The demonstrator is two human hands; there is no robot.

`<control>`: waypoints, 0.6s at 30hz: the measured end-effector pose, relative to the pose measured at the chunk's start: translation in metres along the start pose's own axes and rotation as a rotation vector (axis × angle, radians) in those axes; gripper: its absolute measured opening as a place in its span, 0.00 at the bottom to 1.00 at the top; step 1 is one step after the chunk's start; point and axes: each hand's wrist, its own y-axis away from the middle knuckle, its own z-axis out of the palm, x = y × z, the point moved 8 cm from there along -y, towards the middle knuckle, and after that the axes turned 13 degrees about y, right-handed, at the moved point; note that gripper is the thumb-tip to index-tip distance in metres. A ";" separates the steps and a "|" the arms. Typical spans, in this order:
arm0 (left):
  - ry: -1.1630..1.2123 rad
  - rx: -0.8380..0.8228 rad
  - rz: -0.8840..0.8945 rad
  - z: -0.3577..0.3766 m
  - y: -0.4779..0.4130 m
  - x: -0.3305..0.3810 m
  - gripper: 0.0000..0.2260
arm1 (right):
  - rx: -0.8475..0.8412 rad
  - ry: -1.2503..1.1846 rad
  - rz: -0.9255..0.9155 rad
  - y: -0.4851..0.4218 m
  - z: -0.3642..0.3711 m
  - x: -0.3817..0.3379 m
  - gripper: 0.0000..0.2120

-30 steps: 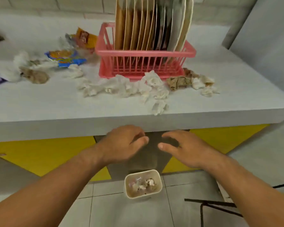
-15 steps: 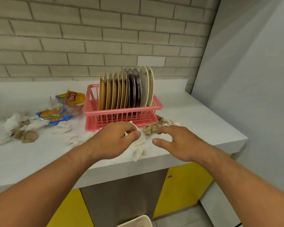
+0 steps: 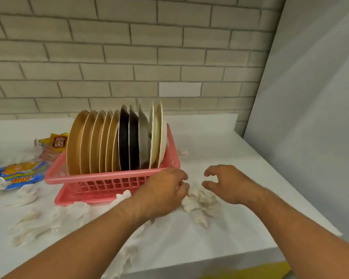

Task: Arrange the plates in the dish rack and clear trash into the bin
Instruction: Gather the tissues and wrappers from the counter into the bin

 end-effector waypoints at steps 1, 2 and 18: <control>-0.010 -0.004 -0.015 0.006 -0.012 0.003 0.14 | -0.006 -0.006 -0.011 -0.011 -0.002 0.007 0.20; -0.028 -0.007 -0.024 0.010 -0.023 0.006 0.15 | -0.007 -0.017 -0.021 -0.021 -0.005 0.013 0.20; -0.468 -0.077 -0.454 0.063 -0.219 -0.059 0.11 | -0.038 -0.141 -0.072 -0.124 0.010 0.109 0.16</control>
